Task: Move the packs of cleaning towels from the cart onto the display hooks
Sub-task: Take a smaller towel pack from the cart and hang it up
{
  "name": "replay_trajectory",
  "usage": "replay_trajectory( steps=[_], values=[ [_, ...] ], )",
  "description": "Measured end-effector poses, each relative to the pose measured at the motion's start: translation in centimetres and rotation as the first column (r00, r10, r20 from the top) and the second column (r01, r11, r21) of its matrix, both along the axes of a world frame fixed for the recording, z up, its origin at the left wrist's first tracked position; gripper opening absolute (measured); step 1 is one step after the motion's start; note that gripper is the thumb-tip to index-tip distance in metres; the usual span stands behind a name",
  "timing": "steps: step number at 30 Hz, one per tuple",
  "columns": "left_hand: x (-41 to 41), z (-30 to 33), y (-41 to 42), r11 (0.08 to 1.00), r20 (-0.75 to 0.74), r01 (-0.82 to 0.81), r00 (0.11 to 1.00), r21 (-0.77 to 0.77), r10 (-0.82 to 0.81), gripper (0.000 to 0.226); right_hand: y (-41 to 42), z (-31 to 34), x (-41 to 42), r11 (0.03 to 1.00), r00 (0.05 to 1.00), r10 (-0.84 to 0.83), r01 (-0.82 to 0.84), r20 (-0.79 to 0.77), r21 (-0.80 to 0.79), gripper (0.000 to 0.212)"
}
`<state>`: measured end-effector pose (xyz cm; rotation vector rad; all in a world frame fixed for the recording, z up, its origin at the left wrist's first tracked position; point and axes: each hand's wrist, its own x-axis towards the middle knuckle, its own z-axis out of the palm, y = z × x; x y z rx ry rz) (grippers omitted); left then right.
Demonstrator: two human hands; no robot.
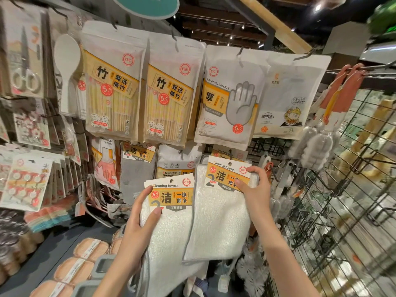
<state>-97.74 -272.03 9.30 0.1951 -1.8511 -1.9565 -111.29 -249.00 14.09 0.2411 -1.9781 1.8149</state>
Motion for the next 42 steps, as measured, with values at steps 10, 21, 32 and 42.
replay_trajectory(
  steps=[10, 21, 32, 42],
  values=[
    [-1.2, -0.5, -0.2, 0.999, 0.021, -0.015, 1.000, -0.030, 0.016, 0.048, 0.3, -0.3, -2.8, 0.998, 0.997, -0.058, 0.057, 0.042, 0.041, 0.033],
    [-1.4, -1.1, -1.0, 0.998, 0.036, -0.029, 0.999, -0.050, 0.031, 0.049, -0.3, -1.0, -6.0, 0.994, 0.994, -0.058, 0.049, 0.096, 0.096, 0.031],
    [-0.8, -0.5, -1.1, 0.999, 0.023, -0.022, 0.999, -0.036, 0.023, 0.049, 0.2, 0.4, -8.0, 0.964, 0.980, -0.002, -0.051, 0.200, 0.261, 0.044],
    [0.1, 0.4, -0.7, 1.000, 0.009, -0.013, 1.000, -0.025, 0.013, 0.049, 0.8, 0.6, -6.4, 0.934, 0.962, 0.036, -0.128, 0.270, 0.333, 0.061]
  ],
)
